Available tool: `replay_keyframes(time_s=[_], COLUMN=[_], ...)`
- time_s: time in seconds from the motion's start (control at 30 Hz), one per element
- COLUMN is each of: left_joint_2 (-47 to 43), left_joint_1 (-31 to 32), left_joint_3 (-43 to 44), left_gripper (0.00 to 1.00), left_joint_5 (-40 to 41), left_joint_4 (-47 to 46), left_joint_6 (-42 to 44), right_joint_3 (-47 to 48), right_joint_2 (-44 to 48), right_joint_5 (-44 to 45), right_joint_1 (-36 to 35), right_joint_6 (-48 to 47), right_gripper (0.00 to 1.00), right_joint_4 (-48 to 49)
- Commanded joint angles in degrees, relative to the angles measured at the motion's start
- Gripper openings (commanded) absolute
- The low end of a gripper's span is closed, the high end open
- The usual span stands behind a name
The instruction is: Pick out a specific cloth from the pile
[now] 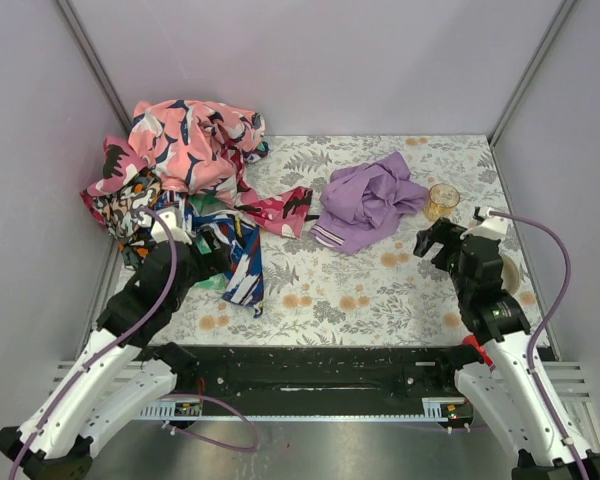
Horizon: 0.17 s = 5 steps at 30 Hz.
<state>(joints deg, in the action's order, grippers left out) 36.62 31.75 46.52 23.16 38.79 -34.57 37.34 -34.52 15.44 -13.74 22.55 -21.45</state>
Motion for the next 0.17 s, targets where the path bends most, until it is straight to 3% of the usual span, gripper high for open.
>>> replay_keyframes(time_s=[0.0, 0.13], left_joint_2=[-2.78, -1.47], left_joint_1=[-0.28, -0.28], left_joint_3=[-3.8, -3.64], left_gripper=[0.99, 0.99], left_joint_5=[1.98, 2.77], left_joint_4=[-8.72, -8.64], left_joint_6=[-1.38, -1.21], right_joint_3=[-1.92, -2.45], right_joint_2=[2.27, 2.44], right_joint_5=[0.55, 1.17], right_joint_1=[-0.24, -0.24], right_joint_6=[0.75, 0.04], right_gripper=[1.0, 0.99], right_joint_4=[4.05, 5.28])
